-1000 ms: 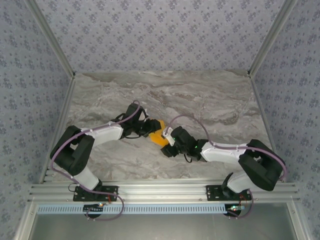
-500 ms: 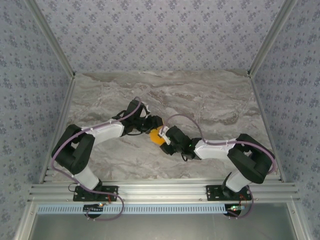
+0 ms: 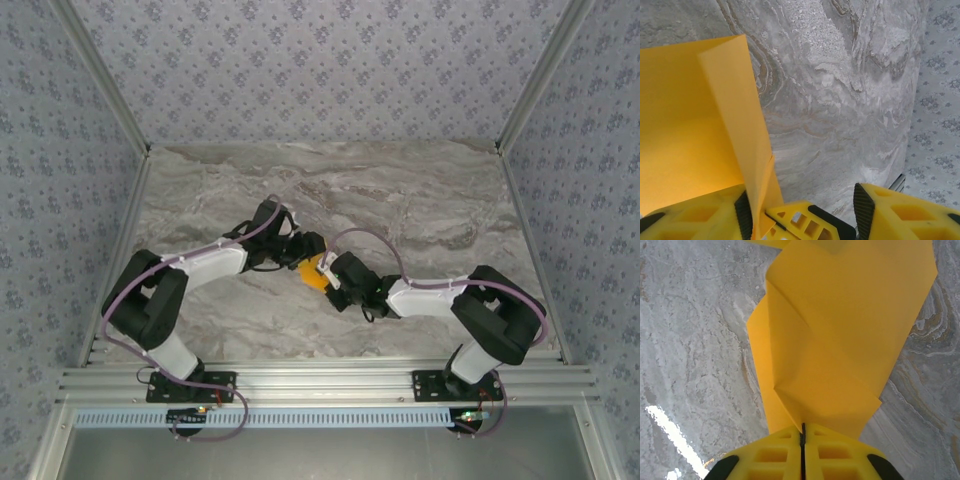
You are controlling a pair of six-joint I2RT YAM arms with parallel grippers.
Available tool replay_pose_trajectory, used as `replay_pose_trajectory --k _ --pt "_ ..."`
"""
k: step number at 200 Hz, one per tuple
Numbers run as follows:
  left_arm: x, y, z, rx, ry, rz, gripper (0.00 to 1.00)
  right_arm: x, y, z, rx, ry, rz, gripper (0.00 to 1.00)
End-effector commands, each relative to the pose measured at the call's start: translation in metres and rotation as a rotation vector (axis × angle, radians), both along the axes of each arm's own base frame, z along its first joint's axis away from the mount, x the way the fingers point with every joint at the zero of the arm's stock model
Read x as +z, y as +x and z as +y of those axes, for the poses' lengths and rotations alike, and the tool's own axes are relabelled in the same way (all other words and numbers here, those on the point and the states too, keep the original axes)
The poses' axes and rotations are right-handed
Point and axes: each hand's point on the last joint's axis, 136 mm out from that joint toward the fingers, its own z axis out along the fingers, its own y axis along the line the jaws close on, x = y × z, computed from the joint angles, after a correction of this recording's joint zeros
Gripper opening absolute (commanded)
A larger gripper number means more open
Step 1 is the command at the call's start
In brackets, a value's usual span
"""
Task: Fold a paper plane with a square sheet of paper (fold left side to right side)
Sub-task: Fourth fold the wing at the center of the table.
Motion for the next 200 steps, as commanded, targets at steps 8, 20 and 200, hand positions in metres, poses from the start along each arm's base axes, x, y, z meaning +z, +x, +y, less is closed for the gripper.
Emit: replay_pose_trajectory --k 8,20,200 --pt "0.019 -0.001 0.015 0.017 0.008 -0.054 0.61 0.003 -0.001 0.007 0.002 0.046 0.054 0.06" --pt "0.018 -0.002 0.024 0.035 0.023 -0.055 0.63 0.002 -0.001 0.007 0.001 0.061 0.075 0.06" --pt "-0.025 -0.015 0.026 0.02 0.032 0.018 0.49 0.002 -0.004 -0.001 -0.069 0.422 0.448 0.02"
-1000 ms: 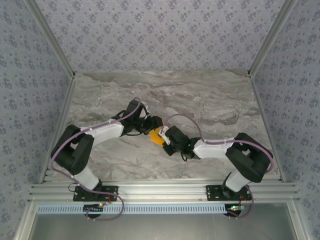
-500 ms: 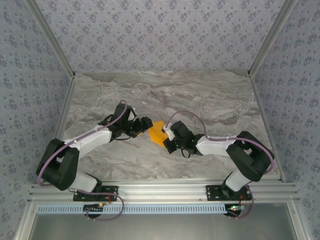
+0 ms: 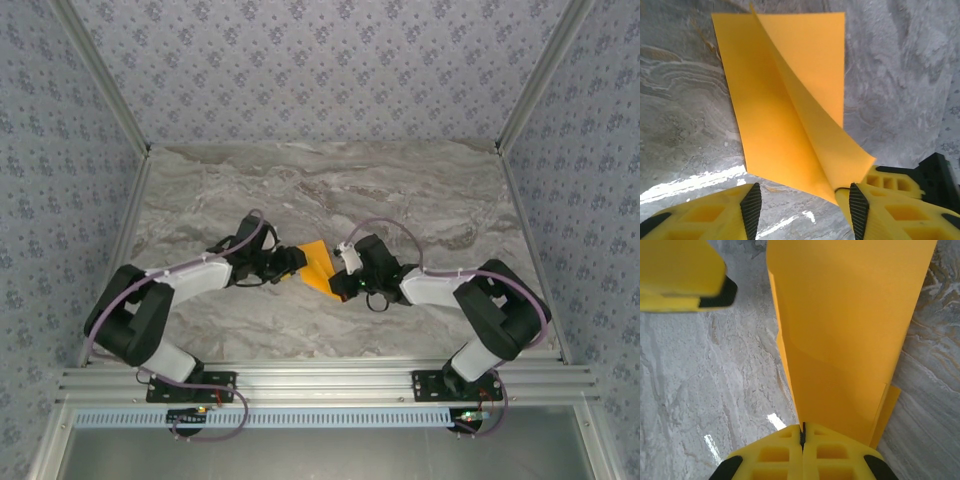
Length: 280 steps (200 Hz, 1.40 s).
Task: Fold a paper plane with a square sheet of paper (fold left side to right side)
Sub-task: Fourth fold the wing at the center of the table.
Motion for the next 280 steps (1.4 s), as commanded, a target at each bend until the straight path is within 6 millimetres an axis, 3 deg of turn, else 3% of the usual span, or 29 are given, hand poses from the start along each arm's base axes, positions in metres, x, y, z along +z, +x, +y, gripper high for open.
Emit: replay_pose_trajectory --k 1,73,220,280 --pt "0.009 0.009 -0.02 -0.041 -0.046 -0.026 0.48 -0.006 -0.005 0.0 0.003 0.047 0.076 0.02" --pt "-0.003 0.016 -0.045 -0.074 -0.047 -0.004 0.46 -0.014 0.0 -0.008 -0.024 0.11 0.164 0.02" --pt "-0.029 0.022 -0.056 -0.084 -0.007 0.045 0.47 -0.025 0.002 -0.018 -0.07 0.144 0.24 0.03" --pt "-0.039 0.019 -0.05 -0.08 0.036 0.06 0.47 -0.009 0.01 -0.013 -0.065 0.203 0.25 0.16"
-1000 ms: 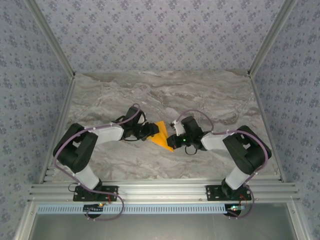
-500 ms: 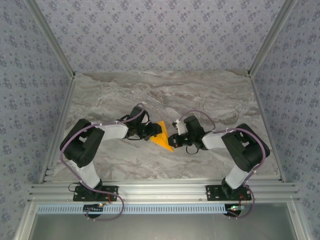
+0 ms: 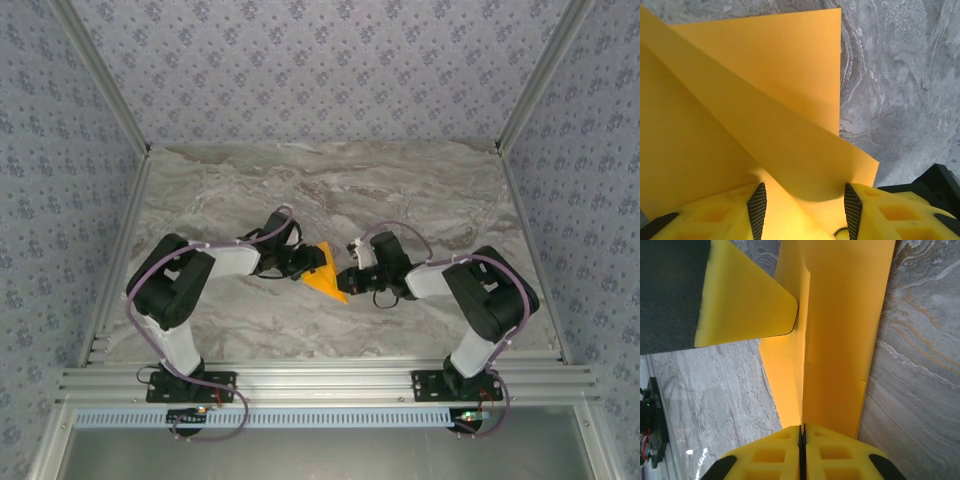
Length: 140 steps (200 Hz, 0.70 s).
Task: Fold a paper plane with a square sheet of paper (fold left side to right side)
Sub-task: Fourth fold the wing at the center of the table.
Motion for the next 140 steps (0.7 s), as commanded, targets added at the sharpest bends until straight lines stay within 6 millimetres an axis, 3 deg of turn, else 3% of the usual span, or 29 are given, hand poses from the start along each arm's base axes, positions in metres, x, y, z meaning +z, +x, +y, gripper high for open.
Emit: replay_pose_trajectory --k 1,32,75,140 --pt "-0.006 -0.001 -0.001 -0.009 0.03 0.012 0.46 0.006 0.002 0.002 0.004 0.036 0.027 0.16" --pt "-0.008 -0.002 0.0 -0.006 0.039 0.017 0.46 0.022 0.013 0.001 0.001 0.071 0.023 0.26" --pt "-0.009 -0.002 0.0 -0.006 0.038 0.016 0.47 0.032 0.028 0.0 -0.014 0.087 0.038 0.31" --pt "-0.007 -0.002 -0.001 -0.007 0.035 0.014 0.46 0.021 0.036 0.007 -0.018 0.11 0.116 0.3"
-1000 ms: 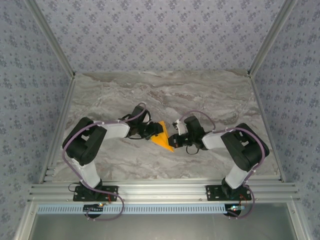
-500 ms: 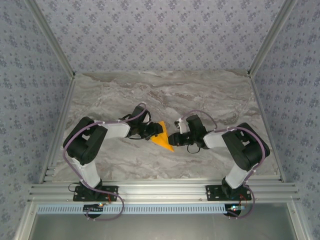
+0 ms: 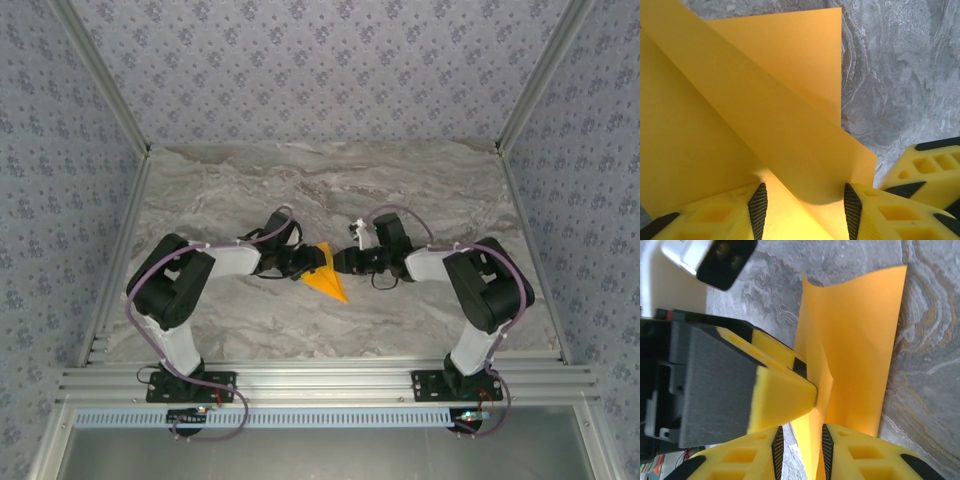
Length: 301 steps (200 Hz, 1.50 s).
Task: Fold a paper plane with a square sheet of paper (fold left side to right side)
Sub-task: Fourth fold the wing at the center of the table.
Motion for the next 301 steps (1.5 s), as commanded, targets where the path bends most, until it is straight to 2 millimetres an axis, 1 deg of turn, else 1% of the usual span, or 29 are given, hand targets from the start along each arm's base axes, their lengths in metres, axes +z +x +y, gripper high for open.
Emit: replay_pose_trajectory --k 1,43,58,70,88,108,149,254,301 --pt "-0.006 -0.002 -0.001 -0.009 0.024 0.013 0.46 -0.004 -0.001 0.001 0.006 0.016 0.057 0.31" --pt "-0.007 -0.002 -0.001 -0.01 0.024 0.014 0.46 -0.011 -0.004 -0.001 0.004 -0.009 0.069 0.29" --pt "-0.007 -0.002 -0.001 -0.011 0.026 0.016 0.46 -0.013 -0.004 -0.002 0.008 -0.017 0.072 0.25" --pt "-0.007 -0.002 -0.001 -0.011 0.025 0.016 0.46 -0.016 -0.004 -0.003 0.006 -0.028 0.079 0.19" --pt "-0.007 -0.002 -0.001 -0.011 0.026 0.017 0.46 -0.02 -0.004 -0.004 0.005 -0.04 0.081 0.12" --pt "-0.007 -0.002 -0.001 -0.011 0.025 0.018 0.46 -0.022 -0.003 -0.004 0.006 -0.053 0.085 0.09" --pt "-0.009 -0.003 -0.001 -0.013 0.028 0.021 0.46 -0.032 -0.003 -0.009 -0.003 -0.103 0.088 0.07" --pt "-0.01 -0.004 -0.002 -0.017 0.028 0.025 0.46 -0.041 0.0 -0.011 -0.004 -0.14 0.094 0.07" --pt "-0.011 -0.004 -0.002 -0.017 0.029 0.026 0.46 -0.041 0.001 -0.013 -0.006 -0.152 0.089 0.07"
